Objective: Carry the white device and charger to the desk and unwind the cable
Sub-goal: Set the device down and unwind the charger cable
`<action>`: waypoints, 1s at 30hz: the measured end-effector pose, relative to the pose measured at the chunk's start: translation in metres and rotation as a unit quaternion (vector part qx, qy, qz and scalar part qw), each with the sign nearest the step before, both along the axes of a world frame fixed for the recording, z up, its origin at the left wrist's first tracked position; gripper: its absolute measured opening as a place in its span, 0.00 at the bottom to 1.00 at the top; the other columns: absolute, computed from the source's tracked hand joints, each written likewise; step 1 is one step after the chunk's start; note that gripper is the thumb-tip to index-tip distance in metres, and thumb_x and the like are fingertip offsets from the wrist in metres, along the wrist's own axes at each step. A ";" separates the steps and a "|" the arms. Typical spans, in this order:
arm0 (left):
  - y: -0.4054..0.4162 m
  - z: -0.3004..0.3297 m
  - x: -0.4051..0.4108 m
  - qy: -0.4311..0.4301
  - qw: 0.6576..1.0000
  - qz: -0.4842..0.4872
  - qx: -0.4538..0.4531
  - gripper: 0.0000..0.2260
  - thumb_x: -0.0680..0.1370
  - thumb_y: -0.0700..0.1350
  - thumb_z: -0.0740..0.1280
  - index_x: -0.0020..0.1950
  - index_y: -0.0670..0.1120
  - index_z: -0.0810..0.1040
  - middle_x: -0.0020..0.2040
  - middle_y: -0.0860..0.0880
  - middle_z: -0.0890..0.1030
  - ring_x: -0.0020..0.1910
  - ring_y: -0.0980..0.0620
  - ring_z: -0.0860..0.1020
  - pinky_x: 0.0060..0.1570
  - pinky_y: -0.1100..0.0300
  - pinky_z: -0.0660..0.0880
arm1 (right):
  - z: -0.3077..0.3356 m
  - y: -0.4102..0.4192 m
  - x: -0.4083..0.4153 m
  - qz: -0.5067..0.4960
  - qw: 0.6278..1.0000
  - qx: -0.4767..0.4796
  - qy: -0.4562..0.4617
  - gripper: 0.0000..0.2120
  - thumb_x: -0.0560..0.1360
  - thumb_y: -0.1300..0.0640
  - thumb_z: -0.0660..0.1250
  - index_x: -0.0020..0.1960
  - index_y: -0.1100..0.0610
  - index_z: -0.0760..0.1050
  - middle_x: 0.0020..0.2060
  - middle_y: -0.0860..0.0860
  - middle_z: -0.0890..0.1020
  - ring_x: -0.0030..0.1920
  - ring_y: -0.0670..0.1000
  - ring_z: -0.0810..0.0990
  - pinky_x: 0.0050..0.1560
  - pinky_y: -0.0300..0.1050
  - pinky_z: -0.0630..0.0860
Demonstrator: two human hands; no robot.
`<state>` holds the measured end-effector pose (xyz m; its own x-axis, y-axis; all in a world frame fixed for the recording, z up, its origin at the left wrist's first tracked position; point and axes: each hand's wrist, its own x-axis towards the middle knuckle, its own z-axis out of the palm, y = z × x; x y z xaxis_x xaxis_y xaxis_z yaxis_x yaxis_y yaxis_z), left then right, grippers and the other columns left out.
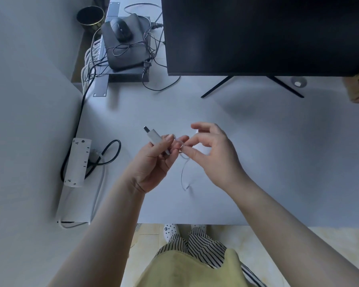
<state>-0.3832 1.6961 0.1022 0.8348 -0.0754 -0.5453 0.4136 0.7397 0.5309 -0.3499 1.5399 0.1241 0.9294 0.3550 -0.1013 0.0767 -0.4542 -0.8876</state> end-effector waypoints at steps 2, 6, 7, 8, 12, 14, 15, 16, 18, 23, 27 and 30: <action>0.002 -0.001 -0.003 -0.008 0.997 -0.019 0.068 0.05 0.70 0.41 0.67 0.43 0.45 0.72 0.42 0.46 0.86 0.31 0.61 0.78 0.35 0.71 0.76 | 0.006 -0.002 0.005 -0.070 0.990 0.092 0.078 0.06 0.73 0.56 0.70 0.39 0.49 0.78 0.51 0.45 0.79 0.56 0.47 0.77 0.54 0.39 0.70; 0.010 -0.007 -0.011 -0.019 0.986 -0.027 0.163 0.10 0.72 0.38 0.68 0.42 0.47 0.67 0.40 0.46 0.85 0.29 0.58 0.75 0.34 0.68 0.74 | 0.024 -0.016 0.023 -0.164 0.929 0.240 0.229 0.09 0.80 0.60 0.58 0.42 0.55 0.72 0.29 0.45 0.81 0.37 0.49 0.80 0.46 0.42 0.78; 0.012 -0.009 -0.012 -0.018 0.984 -0.023 0.177 0.10 0.74 0.36 0.67 0.42 0.47 0.67 0.39 0.47 0.85 0.29 0.58 0.75 0.35 0.67 0.74 | 0.027 -0.021 0.026 -0.162 0.924 0.240 0.249 0.10 0.81 0.60 0.56 0.42 0.56 0.70 0.25 0.45 0.79 0.32 0.49 0.80 0.41 0.42 0.79; 0.014 -0.010 -0.012 -0.019 0.981 -0.021 0.190 0.10 0.75 0.35 0.66 0.42 0.47 0.67 0.37 0.47 0.85 0.29 0.57 0.75 0.35 0.67 0.73 | 0.030 -0.024 0.028 -0.157 0.924 0.231 0.262 0.10 0.81 0.60 0.56 0.42 0.56 0.70 0.23 0.45 0.77 0.28 0.49 0.78 0.36 0.41 0.79; 0.020 -0.013 -0.012 -0.031 0.970 -0.021 0.242 0.11 0.75 0.33 0.66 0.42 0.46 0.67 0.35 0.48 0.84 0.32 0.55 0.76 0.36 0.65 0.72 | 0.035 -0.037 0.038 -0.159 0.905 0.225 0.324 0.11 0.81 0.60 0.57 0.40 0.56 0.69 0.21 0.46 0.67 0.20 0.44 0.65 0.23 0.35 0.69; 0.025 -0.013 -0.011 -0.032 0.960 -0.018 0.278 0.12 0.75 0.32 0.66 0.41 0.46 0.67 0.33 0.48 0.83 0.33 0.54 0.77 0.35 0.64 0.72 | 0.039 -0.048 0.044 -0.151 0.880 0.250 0.375 0.10 0.81 0.60 0.57 0.40 0.57 0.69 0.20 0.46 0.66 0.18 0.42 0.61 0.19 0.33 0.63; 0.028 -0.014 -0.011 -0.034 0.953 -0.018 0.300 0.12 0.75 0.32 0.67 0.41 0.46 0.67 0.32 0.49 0.83 0.34 0.53 0.77 0.35 0.64 0.71 | 0.042 -0.054 0.047 -0.141 0.863 0.266 0.405 0.09 0.80 0.59 0.57 0.41 0.57 0.70 0.21 0.45 0.66 0.17 0.41 0.61 0.18 0.32 0.60; 0.031 -0.014 -0.011 -0.034 0.948 -0.013 0.316 0.12 0.75 0.32 0.67 0.40 0.46 0.68 0.32 0.50 0.83 0.34 0.54 0.77 0.34 0.65 0.71 | 0.045 -0.061 0.049 -0.128 0.846 0.282 0.435 0.08 0.79 0.58 0.58 0.42 0.58 0.71 0.21 0.46 0.66 0.16 0.41 0.60 0.17 0.31 0.58; 0.038 -0.015 -0.011 -0.026 0.944 0.017 0.327 0.12 0.76 0.31 0.66 0.40 0.46 0.68 0.31 0.51 0.83 0.30 0.57 0.77 0.34 0.65 0.70 | 0.052 -0.073 0.051 -0.095 0.837 0.286 0.457 0.07 0.75 0.57 0.60 0.43 0.60 0.73 0.23 0.47 0.68 0.15 0.42 0.61 0.15 0.29 0.56; 0.057 -0.018 -0.011 -0.017 0.953 0.107 0.284 0.10 0.78 0.33 0.64 0.42 0.46 0.68 0.29 0.53 0.82 0.30 0.58 0.77 0.36 0.67 0.73 | 0.057 -0.101 0.049 -0.008 0.911 0.159 0.381 0.08 0.70 0.56 0.66 0.39 0.61 0.76 0.28 0.51 0.72 0.20 0.41 0.66 0.14 0.29 0.58; 0.067 -0.022 -0.012 0.014 0.963 0.147 0.227 0.08 0.78 0.35 0.65 0.40 0.45 0.72 0.30 0.51 0.80 0.30 0.60 0.77 0.34 0.69 0.74 | 0.052 -0.128 0.051 0.058 0.936 0.041 0.345 0.29 0.50 0.41 0.81 0.44 0.59 0.84 0.26 0.50 0.76 0.21 0.42 0.69 0.19 0.31 0.64; 0.077 -0.026 -0.015 0.052 0.970 0.174 0.162 0.10 0.78 0.37 0.62 0.36 0.43 0.70 0.31 0.47 0.80 0.31 0.59 0.78 0.34 0.69 0.75 | 0.042 -0.158 0.052 0.036 0.940 -0.018 0.339 0.38 0.41 0.37 0.82 0.44 0.58 0.85 0.26 0.52 0.78 0.22 0.43 0.72 0.21 0.32 0.67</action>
<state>-0.3986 1.7729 0.0764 0.7182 0.3896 -0.5766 0.2332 0.6460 0.7269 -0.2975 1.3816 0.1663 0.6198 0.3997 -0.6754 -0.4694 -0.5008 -0.7272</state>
